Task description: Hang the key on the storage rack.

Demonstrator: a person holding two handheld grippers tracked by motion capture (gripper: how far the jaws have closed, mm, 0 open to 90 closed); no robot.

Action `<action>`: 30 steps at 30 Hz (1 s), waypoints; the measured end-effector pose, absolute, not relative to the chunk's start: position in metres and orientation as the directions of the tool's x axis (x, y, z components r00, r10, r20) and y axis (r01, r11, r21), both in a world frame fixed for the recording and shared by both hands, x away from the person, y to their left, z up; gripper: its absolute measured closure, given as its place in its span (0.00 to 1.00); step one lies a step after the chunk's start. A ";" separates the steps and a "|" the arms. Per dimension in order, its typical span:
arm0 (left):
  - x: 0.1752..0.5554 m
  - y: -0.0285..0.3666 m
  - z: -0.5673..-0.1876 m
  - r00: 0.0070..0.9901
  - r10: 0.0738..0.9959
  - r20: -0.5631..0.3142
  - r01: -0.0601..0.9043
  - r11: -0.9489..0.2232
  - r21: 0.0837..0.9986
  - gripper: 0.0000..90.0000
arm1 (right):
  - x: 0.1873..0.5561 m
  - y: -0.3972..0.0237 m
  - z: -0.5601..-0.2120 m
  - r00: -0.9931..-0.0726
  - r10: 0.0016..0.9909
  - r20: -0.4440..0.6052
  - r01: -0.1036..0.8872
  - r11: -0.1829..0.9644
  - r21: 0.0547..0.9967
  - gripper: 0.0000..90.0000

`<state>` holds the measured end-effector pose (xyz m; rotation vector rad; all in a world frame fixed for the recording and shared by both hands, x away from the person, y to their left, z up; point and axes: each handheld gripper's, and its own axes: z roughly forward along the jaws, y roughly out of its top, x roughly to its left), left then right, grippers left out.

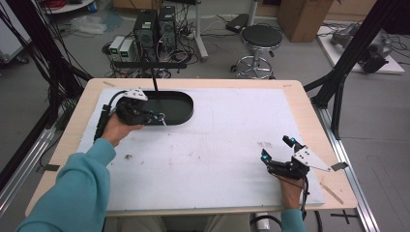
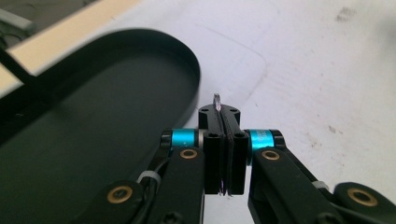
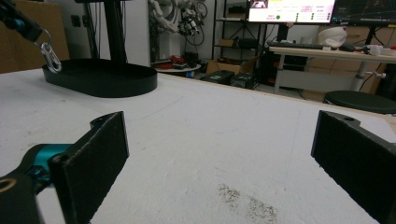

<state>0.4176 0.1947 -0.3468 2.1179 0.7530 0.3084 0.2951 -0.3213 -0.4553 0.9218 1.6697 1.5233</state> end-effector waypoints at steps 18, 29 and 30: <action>0.430 0.216 -0.297 0.762 0.647 0.028 0.359 -0.459 0.813 0.98 | 0.295 -0.321 -0.455 -0.515 0.857 -0.021 0.058 0.059 0.997 0.04; 0.446 0.214 -0.273 0.756 0.652 0.060 0.332 -0.461 0.823 0.98 | 0.295 -0.321 -0.455 -0.515 0.857 -0.017 0.059 0.056 0.997 0.04; 0.448 0.214 -0.271 0.757 0.651 0.062 0.330 -0.462 0.823 0.98 | 0.295 -0.322 -0.455 -0.515 0.857 -0.017 0.058 0.055 0.997 0.04</action>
